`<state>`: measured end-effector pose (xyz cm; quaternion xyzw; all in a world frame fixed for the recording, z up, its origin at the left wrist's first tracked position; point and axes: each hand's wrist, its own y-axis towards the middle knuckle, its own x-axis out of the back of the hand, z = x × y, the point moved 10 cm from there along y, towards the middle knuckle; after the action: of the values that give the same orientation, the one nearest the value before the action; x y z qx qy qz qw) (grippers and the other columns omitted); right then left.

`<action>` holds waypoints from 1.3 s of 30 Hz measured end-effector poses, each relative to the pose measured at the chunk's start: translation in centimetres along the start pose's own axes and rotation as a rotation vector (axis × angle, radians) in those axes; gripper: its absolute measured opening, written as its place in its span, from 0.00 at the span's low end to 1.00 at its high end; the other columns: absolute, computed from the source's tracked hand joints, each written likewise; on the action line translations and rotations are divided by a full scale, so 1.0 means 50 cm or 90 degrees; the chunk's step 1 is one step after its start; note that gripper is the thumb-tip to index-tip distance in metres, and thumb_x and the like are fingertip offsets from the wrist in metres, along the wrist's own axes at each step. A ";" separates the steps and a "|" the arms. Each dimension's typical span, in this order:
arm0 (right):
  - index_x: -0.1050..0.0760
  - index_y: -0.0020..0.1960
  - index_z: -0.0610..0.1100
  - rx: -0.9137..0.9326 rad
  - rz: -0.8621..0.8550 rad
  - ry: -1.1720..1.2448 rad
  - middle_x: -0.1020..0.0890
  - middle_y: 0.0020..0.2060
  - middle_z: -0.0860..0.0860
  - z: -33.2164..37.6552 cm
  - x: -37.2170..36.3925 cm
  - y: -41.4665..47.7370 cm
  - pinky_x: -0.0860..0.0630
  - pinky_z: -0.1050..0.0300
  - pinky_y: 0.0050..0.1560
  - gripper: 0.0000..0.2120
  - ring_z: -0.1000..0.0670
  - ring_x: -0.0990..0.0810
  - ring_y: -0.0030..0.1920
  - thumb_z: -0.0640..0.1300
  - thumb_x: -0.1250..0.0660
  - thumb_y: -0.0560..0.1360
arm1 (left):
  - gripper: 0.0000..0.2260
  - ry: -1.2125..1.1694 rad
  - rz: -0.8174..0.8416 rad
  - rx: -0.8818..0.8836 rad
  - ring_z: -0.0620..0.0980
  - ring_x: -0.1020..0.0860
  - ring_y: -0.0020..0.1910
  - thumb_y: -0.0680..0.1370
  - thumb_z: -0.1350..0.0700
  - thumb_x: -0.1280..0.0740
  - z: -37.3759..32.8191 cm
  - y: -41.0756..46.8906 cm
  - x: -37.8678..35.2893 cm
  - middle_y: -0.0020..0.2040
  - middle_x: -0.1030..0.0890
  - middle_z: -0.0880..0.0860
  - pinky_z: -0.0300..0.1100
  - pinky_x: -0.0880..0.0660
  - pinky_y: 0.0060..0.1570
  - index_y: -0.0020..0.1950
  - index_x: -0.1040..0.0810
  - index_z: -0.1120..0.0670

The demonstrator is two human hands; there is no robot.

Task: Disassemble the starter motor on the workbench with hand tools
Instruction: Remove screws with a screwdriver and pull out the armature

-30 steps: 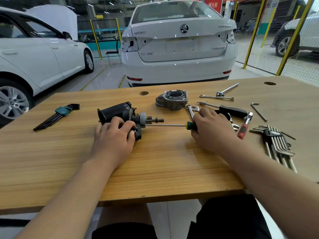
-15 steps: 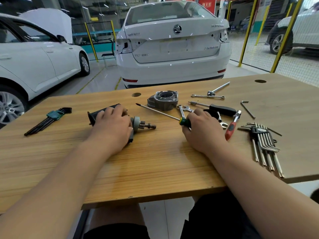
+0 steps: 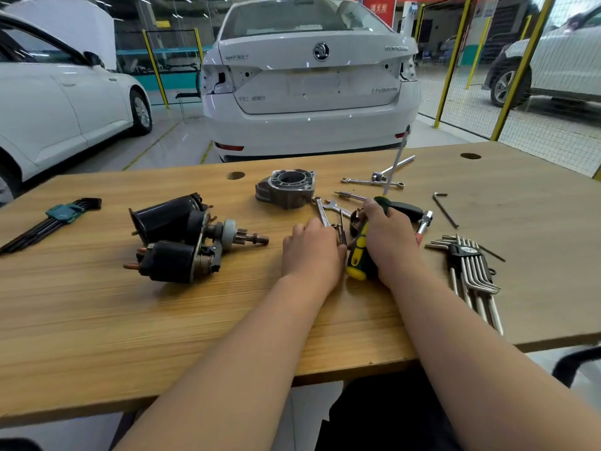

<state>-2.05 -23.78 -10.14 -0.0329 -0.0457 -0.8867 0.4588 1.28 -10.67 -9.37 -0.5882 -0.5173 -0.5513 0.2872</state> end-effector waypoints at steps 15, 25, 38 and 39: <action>0.40 0.75 0.47 0.043 0.008 -0.308 0.25 0.61 0.46 0.023 0.014 -0.010 0.29 0.52 0.54 0.28 0.46 0.27 0.53 0.46 0.38 0.76 | 0.27 0.204 -0.154 0.166 0.58 0.35 0.65 0.75 0.38 0.37 0.315 -0.093 0.190 0.66 0.29 0.55 0.55 0.42 0.68 0.71 0.35 0.48; 0.40 0.72 0.39 -0.043 -0.092 -0.445 0.41 0.71 0.39 0.009 0.064 -0.005 0.36 0.41 0.67 0.25 0.34 0.38 0.70 0.40 0.43 0.76 | 0.24 -0.188 -0.121 0.283 0.55 0.26 0.51 0.80 0.45 0.41 0.437 -0.106 0.171 0.55 0.22 0.54 0.47 0.30 0.46 0.75 0.40 0.48; 0.22 0.53 0.41 0.544 -0.048 -0.402 0.20 0.51 0.44 0.164 -0.087 -0.143 0.33 0.47 0.55 0.11 0.40 0.24 0.54 0.38 0.35 0.72 | 0.11 -0.992 -0.220 0.321 0.52 0.19 0.55 0.80 0.53 0.38 0.413 -0.117 0.105 0.56 0.17 0.51 0.50 0.23 0.51 0.60 0.21 0.44; 0.22 0.53 0.41 0.557 -0.022 -0.429 0.20 0.50 0.45 0.162 -0.099 -0.151 0.32 0.48 0.54 0.11 0.41 0.24 0.53 0.39 0.36 0.72 | 0.12 -1.017 -0.204 0.310 0.52 0.20 0.57 0.81 0.53 0.40 0.399 -0.115 0.098 0.57 0.18 0.52 0.50 0.24 0.53 0.62 0.22 0.47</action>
<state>-5.20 -14.52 -2.97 -0.1202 -0.5546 -0.7330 0.3750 2.25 10.58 -10.62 -0.6421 -0.7461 0.1217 -0.1272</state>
